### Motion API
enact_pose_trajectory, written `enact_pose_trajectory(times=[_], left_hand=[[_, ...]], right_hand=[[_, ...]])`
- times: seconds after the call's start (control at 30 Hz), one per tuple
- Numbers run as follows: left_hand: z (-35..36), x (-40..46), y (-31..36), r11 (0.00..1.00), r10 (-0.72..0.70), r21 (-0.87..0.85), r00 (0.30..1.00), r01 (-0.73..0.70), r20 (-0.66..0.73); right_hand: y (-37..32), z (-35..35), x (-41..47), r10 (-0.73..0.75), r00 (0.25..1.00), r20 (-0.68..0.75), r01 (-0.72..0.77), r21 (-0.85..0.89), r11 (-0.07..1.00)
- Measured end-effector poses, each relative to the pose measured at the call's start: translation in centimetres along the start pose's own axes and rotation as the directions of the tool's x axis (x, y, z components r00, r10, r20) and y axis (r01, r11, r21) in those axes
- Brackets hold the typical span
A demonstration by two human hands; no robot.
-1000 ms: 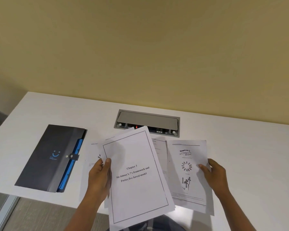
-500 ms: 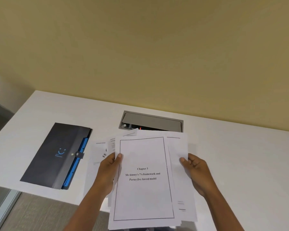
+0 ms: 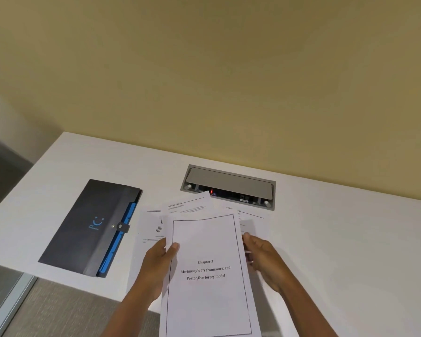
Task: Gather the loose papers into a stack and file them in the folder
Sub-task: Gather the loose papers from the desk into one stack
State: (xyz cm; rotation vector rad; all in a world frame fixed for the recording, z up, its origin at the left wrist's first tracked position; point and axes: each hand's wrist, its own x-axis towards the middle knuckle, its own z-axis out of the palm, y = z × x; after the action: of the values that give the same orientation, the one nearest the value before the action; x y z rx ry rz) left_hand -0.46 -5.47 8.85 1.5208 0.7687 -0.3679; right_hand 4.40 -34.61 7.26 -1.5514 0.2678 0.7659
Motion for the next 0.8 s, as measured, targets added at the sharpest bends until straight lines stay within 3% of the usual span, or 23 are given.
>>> enact_pose_trajectory(times=[0.1, 0.17, 0.23, 0.33, 0.47, 0.67, 0.8], left_hand=[[-1.1, 0.0, -0.6, 0.998, 0.004, -0.057, 0.993, -0.01, -0.114], [-2.0, 0.0, -1.2, 0.992, -0.036, -0.122, 0.988, 0.018, -0.15], [-3.0, -0.1, -1.6, 0.976, -0.079, -0.214, 0.982, 0.042, -0.171], [-4.4, -0.4, -2.3, 0.947, -0.14, -0.312, 0.968, 0.069, -0.21], [-5.4, -0.8, -2.6, 0.922, -0.165, -0.382, 0.954, 0.059, -0.25], [-5.5, -1.1, -2.3, 0.908, -0.152, -0.417, 0.953, 0.03, -0.263], [-5.4, -0.7, -2.2, 0.906, -0.143, -0.422, 0.956, 0.023, -0.255]], right_hand=[[-0.6, -1.8, 2.6, -0.107, 0.967, -0.23, 0.024, -0.337, 0.941], [-1.0, -3.3, 4.4, -0.113, 0.967, -0.227, -0.065, -0.652, 0.755], [-1.5, -4.4, 5.8, -0.11, 0.974, -0.198, -0.105, -0.825, 0.555], [-1.7, -5.8, 7.5, -0.062, 0.981, -0.183, -0.155, -0.936, 0.315], [-0.9, -6.1, 8.4, 0.037, 0.983, -0.181, -0.185, -0.966, 0.181], [1.7, -5.6, 7.7, -0.09, 0.981, -0.173, -0.157, -0.975, 0.16], [3.1, -4.8, 6.5, -0.212, 0.942, -0.258, -0.16, -0.906, 0.392]])
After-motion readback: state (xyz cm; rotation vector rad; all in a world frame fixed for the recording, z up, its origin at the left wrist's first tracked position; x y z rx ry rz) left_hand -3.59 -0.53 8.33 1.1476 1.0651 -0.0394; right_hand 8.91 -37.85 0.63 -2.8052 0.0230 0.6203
